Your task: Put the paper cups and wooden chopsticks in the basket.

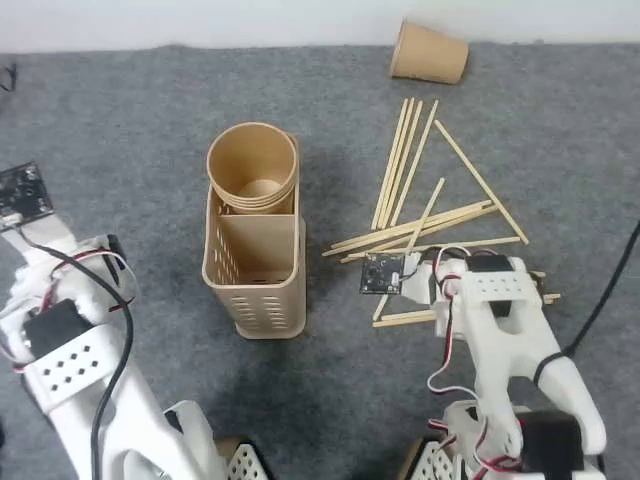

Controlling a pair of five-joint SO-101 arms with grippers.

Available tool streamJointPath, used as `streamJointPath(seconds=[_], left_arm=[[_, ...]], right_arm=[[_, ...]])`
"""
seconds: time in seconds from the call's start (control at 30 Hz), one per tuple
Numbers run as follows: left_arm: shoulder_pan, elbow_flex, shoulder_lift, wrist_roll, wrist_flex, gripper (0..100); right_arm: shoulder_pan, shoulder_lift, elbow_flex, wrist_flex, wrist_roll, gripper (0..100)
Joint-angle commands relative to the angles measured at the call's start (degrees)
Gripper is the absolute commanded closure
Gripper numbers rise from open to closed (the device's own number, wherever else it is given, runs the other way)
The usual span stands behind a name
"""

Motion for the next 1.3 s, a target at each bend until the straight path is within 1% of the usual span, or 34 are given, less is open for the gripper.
streamJointPath(seconds=[0.0, 0.07, 0.23, 0.53, 0.6, 0.67, 0.7, 0.77, 0.87, 0.93, 1.03, 1.17, 1.27], left_arm=[[-0.26, -0.22, -0.79, 0.35, -1.49, 81], [-0.26, -0.22, -0.79, 0.62, -1.49, 81], [-0.26, -0.13, -0.79, 0.62, -1.49, 81], [-0.26, -0.13, -0.53, 0.62, -1.49, 81], [-0.26, -0.13, -0.53, 0.62, -1.49, 81], [-0.26, -0.13, -0.53, 0.62, -1.49, 81], [-0.26, -0.13, -0.53, 0.62, -1.49, 81], [-0.26, -0.13, -0.44, 0.62, -1.49, 81], [-0.26, -0.04, -0.44, 0.62, -1.49, 81], [-0.26, -0.04, -0.44, 0.62, -1.49, 81], [-0.18, 0.48, -0.70, 0.62, -1.58, 81], [1.14, 0.48, -0.62, 0.62, -1.58, 81], [1.23, 0.57, -0.53, 0.62, -1.49, 81]], right_arm=[[-0.57, -0.66, -5.36, 7.43, 2.81, 83.1], [0.31, -0.48, -7.56, 8.92, 2.99, 83.1], [0.75, 1.89, -9.67, 8.57, 3.25, 82.9], [0.92, 12.09, -13.27, 8.66, 3.25, 83.5], [1.01, 13.93, -14.51, 8.66, 3.25, 87.7], [0.84, 14.99, -15.12, 8.57, 3.25, 97.3], [0.66, 15.25, -15.21, 8.48, 3.25, 99.8], [0.66, 15.60, -15.12, 7.34, 3.25, 96.1], [0.92, 15.96, -14.68, 4.88, 3.25, 99.2], [0.84, 15.87, -13.36, 3.38, 3.25, 98.5], [0.66, 15.34, -11.87, 2.77, 3.25, 94.4], [1.10, 13.05, -12.22, 3.47, 3.08, 82.0], [0.66, 9.27, -12.40, 7.87, 3.16, 80.9]])
